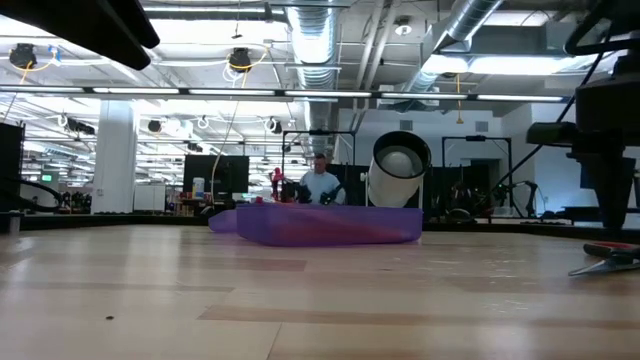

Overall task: Pick & place school supplies into a supply box
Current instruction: Put the black scissors into the purple supply box

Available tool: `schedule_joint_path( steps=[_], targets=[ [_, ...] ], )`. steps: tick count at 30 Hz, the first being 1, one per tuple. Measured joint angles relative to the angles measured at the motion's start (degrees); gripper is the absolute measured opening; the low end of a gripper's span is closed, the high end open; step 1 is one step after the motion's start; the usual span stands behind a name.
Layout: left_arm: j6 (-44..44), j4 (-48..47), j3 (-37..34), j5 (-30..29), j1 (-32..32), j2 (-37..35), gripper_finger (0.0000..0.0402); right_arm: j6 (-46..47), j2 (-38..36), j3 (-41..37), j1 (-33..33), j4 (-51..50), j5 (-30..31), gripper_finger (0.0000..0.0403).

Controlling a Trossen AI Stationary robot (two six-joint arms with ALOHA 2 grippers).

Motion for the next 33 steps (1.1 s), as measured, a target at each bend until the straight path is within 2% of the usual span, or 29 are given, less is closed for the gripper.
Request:
schedule_joint_path(
  steps=[13, 19, 28, 33],
  targets=[
    [0.0, 0.2, 0.0, 0.7, 0.0, 0.0, 0.0176, -0.7, 0.0, -0.1, -1.1, 1.2, -2.7, 0.0156],
    [0.0, 0.2, 0.0, 0.8, 0.0, 0.0, 0.0176, 0.5, -0.3, -4.0, -1.1, 4.2, -3.9, 0.0148],
    [1.0, 0.3, 0.0, -0.2, 0.3, 0.0, 0.0176, 1.4, -0.2, -4.3, -1.2, 5.0, -4.4, 0.0097],
    [0.2, 0.5, 0.0, 1.4, 0.3, 0.0, 0.0176, 3.7, -0.2, -4.4, -1.9, 5.4, -4.6, 0.0062]
  ],
)
